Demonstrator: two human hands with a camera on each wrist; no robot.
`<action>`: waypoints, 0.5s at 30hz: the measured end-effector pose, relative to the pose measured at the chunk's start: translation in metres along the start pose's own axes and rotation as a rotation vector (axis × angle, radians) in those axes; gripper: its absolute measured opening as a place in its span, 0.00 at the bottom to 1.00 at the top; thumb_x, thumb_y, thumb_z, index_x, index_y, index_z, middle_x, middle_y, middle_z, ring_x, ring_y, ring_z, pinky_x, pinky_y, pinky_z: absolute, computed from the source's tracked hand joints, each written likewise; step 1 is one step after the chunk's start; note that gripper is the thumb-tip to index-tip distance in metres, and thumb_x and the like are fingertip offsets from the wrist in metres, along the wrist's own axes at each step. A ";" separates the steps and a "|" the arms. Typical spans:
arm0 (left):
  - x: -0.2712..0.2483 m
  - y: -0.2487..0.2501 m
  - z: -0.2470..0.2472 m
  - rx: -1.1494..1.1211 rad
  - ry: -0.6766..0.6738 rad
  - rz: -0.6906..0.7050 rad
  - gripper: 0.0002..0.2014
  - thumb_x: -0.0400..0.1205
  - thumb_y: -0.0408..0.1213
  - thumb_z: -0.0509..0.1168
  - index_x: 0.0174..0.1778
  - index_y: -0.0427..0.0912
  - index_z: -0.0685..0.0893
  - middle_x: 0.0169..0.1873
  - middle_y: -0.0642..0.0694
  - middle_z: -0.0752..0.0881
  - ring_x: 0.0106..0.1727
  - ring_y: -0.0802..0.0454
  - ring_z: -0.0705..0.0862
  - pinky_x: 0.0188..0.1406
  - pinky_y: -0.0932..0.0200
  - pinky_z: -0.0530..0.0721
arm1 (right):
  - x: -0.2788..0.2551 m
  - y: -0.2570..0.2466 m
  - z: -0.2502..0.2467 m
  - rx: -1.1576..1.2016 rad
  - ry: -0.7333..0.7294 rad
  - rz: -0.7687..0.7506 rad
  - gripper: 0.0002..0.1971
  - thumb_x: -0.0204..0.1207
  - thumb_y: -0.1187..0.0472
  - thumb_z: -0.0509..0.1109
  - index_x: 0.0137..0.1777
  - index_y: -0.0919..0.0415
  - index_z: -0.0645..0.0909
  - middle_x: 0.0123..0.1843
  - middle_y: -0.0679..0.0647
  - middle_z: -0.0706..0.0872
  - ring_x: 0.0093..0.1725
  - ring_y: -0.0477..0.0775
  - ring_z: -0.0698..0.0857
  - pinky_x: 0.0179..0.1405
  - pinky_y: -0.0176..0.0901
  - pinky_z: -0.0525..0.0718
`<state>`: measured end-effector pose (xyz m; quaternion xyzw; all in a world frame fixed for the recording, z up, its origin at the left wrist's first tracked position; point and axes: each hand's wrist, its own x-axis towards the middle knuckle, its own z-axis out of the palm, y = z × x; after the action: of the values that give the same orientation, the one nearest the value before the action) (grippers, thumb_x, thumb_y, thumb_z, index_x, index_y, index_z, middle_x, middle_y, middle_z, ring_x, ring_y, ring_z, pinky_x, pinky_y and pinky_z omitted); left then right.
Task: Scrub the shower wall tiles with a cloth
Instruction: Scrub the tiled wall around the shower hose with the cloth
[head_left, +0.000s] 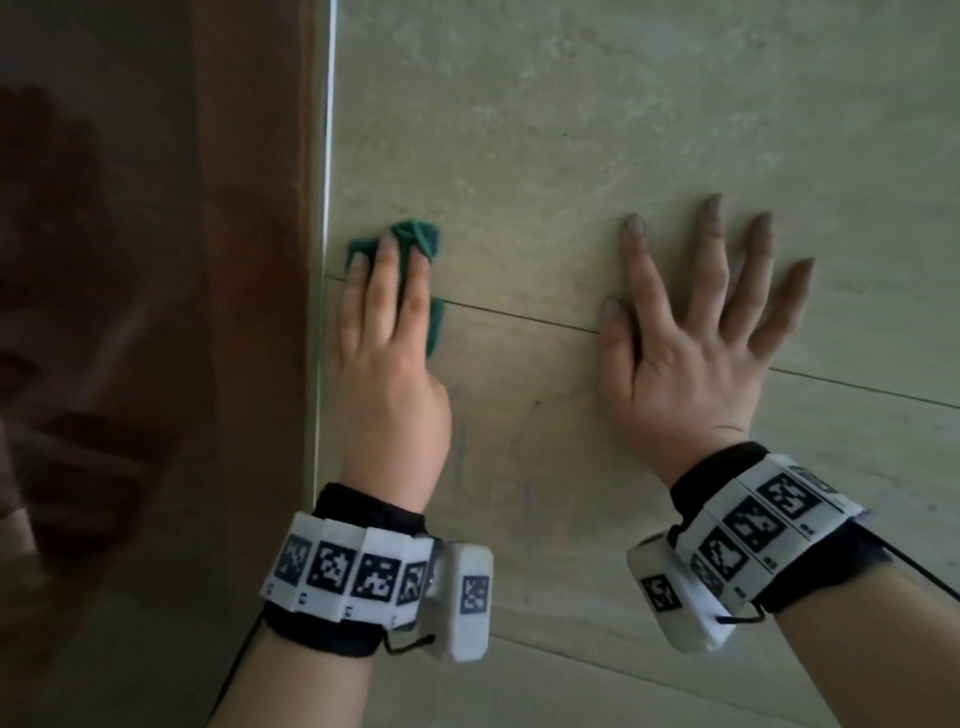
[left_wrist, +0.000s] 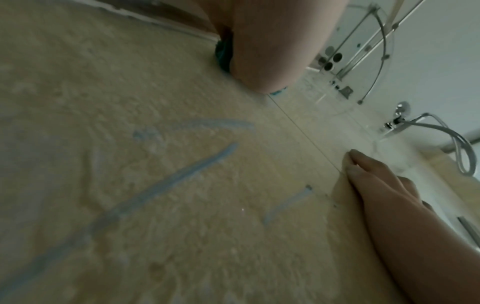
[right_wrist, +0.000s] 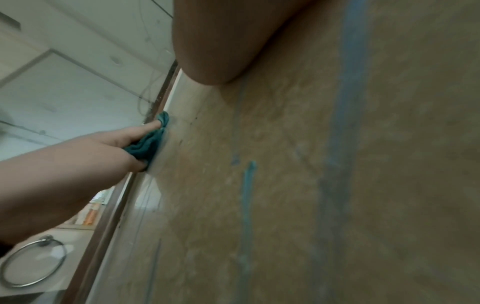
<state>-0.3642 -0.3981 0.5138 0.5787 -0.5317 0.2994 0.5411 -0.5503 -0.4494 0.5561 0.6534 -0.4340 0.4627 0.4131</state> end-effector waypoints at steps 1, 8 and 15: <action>0.000 0.000 0.000 0.006 0.016 -0.009 0.38 0.70 0.17 0.52 0.81 0.37 0.65 0.82 0.39 0.61 0.83 0.39 0.57 0.82 0.57 0.49 | 0.000 0.000 0.000 0.007 -0.004 0.000 0.27 0.85 0.46 0.51 0.84 0.45 0.57 0.84 0.63 0.55 0.82 0.73 0.51 0.76 0.77 0.46; -0.003 -0.009 0.003 -0.031 0.015 0.009 0.41 0.69 0.09 0.55 0.81 0.36 0.64 0.81 0.39 0.62 0.82 0.39 0.56 0.80 0.71 0.42 | 0.001 0.001 -0.004 0.074 -0.034 -0.023 0.27 0.85 0.46 0.51 0.84 0.45 0.56 0.85 0.62 0.53 0.83 0.72 0.48 0.75 0.74 0.40; -0.015 -0.004 0.003 -0.001 -0.035 -0.034 0.41 0.72 0.10 0.56 0.82 0.40 0.61 0.83 0.45 0.59 0.84 0.44 0.55 0.79 0.69 0.45 | 0.001 0.001 -0.008 0.138 -0.069 -0.046 0.27 0.85 0.46 0.49 0.84 0.44 0.53 0.86 0.60 0.49 0.83 0.69 0.44 0.75 0.71 0.35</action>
<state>-0.3654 -0.3971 0.4979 0.5925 -0.5314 0.2796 0.5370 -0.5533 -0.4425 0.5595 0.7059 -0.3999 0.4590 0.3622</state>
